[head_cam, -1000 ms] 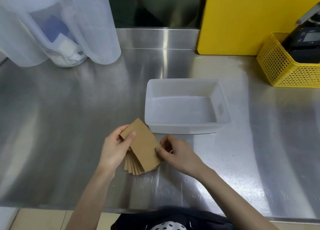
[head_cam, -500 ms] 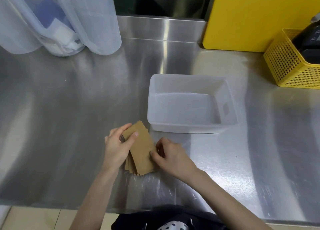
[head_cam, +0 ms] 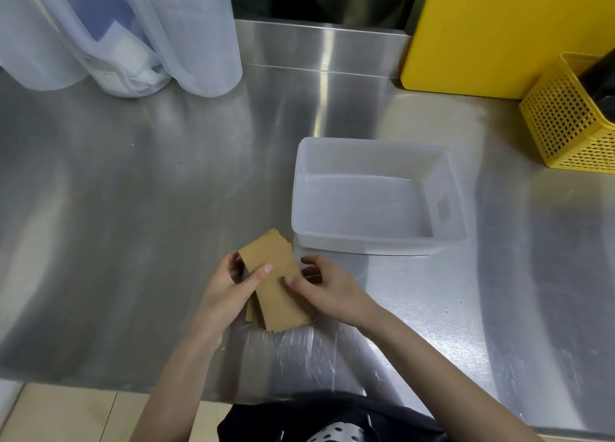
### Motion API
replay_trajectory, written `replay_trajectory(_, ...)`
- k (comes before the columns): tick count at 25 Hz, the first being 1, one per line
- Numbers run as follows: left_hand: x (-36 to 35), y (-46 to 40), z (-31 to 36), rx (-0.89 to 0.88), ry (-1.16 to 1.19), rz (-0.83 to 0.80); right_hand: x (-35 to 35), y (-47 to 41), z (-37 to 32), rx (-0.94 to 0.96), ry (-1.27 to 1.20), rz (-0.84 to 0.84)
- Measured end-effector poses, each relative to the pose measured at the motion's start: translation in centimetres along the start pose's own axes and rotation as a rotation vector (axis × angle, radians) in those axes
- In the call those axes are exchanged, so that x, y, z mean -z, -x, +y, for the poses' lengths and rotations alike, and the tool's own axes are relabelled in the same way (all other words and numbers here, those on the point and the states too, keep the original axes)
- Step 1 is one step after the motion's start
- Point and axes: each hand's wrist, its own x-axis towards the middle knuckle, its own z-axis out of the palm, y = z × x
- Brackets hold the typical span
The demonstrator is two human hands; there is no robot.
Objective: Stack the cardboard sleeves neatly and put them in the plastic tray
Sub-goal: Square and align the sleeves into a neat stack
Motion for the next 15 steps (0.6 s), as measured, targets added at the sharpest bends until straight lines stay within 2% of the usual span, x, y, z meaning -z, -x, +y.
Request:
replay_trajectory(5, 0.0, 0.2, 0.4, 0.003, 0.020, -0.065, -0.1, -1.2, -0.7, -0.078, -0.131, -0.095)
replay_trajectory(15, -0.6, 0.6, 0.8, 0.001, 0.025, -0.044, -0.8, -2.1, 0.3, -0.106, -0.274, -0.096)
